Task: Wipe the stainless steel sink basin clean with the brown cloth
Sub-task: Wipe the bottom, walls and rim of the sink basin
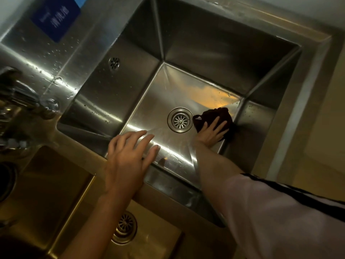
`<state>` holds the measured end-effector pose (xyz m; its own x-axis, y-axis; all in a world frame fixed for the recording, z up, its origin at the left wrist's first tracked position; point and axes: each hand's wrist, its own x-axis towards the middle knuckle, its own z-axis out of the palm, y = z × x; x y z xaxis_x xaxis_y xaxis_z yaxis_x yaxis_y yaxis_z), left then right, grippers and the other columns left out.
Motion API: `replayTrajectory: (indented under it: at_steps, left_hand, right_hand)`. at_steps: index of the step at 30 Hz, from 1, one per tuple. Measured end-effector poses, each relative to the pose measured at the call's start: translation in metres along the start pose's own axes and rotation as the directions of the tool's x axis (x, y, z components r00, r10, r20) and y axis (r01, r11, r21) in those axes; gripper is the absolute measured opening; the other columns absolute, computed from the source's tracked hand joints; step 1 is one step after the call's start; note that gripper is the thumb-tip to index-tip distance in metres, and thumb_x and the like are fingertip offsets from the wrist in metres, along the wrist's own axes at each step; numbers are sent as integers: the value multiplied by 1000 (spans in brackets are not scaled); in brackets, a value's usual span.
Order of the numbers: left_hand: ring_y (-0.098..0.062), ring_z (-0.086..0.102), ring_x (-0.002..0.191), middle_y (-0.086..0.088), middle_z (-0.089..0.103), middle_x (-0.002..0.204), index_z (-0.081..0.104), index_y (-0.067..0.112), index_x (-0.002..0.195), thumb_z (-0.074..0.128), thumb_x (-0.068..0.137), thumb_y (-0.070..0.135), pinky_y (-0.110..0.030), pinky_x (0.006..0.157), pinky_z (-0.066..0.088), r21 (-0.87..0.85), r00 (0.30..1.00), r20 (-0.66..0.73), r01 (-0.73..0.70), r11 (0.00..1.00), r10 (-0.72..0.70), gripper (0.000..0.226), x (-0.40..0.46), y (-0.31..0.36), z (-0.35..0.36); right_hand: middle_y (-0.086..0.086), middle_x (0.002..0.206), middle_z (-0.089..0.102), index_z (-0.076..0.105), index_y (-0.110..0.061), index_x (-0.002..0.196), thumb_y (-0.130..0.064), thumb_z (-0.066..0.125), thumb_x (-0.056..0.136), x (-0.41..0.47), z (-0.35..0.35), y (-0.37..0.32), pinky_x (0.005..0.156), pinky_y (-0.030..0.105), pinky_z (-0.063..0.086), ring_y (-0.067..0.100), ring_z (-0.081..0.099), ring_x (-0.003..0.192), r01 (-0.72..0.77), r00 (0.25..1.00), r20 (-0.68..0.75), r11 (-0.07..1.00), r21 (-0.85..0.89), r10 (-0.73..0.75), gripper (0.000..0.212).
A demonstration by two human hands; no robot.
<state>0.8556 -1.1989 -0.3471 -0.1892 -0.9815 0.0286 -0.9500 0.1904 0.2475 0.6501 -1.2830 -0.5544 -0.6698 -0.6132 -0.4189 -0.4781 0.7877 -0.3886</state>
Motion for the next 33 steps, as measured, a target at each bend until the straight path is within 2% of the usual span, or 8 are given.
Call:
replayTrajectory:
  at_steps: [6,9,16,20,24,33]
  left_hand:
    - [-26,56,112,-5,65,119,66,17,117,38,94,44,-46,95,39,7,1000,11,2,1000,-2,45,-1,0,-2]
    - [-25,56,113,-4,64,120,66,17,117,38,93,45,-46,95,38,10,999,35,14,1000,-15,46,0,0,-2]
    - [-23,54,115,-2,63,121,65,20,118,38,92,47,-44,96,38,19,995,83,51,999,-52,46,1,1,-2]
    - [-21,53,116,1,62,123,63,23,119,36,92,49,-43,96,38,19,990,113,85,996,-87,47,1,2,-3]
    - [-20,51,118,3,61,124,62,25,120,33,92,52,-41,97,37,69,979,158,116,991,-126,48,3,3,-3]
    - [-21,51,119,2,60,125,62,26,121,33,90,54,-42,97,37,84,969,199,133,988,-148,51,4,3,-3]
  right_hand:
    - [8,162,-3,9,-22,154,-41,27,104,-34,16,17,120,50,6,34,-5,148,-44,998,38,999,9,43,57]
    - [7,162,-3,9,-23,154,-42,27,103,-24,11,10,120,51,6,34,-7,148,-49,997,62,999,18,47,57]
    - [3,162,-1,16,-26,153,-40,34,102,46,-10,-13,120,50,8,32,-6,148,1,1000,23,997,73,-3,56]
    - [5,162,1,17,-26,153,-41,32,102,30,6,-1,120,50,9,33,-3,148,-11,1000,-21,996,92,13,56]
    - [6,162,2,17,-26,153,-44,32,102,23,10,4,119,50,8,34,-3,148,-7,1000,5,999,54,6,56]
    - [6,162,4,20,-25,153,-39,40,101,110,-23,-35,118,46,8,37,-2,147,40,999,0,999,3,-40,57]
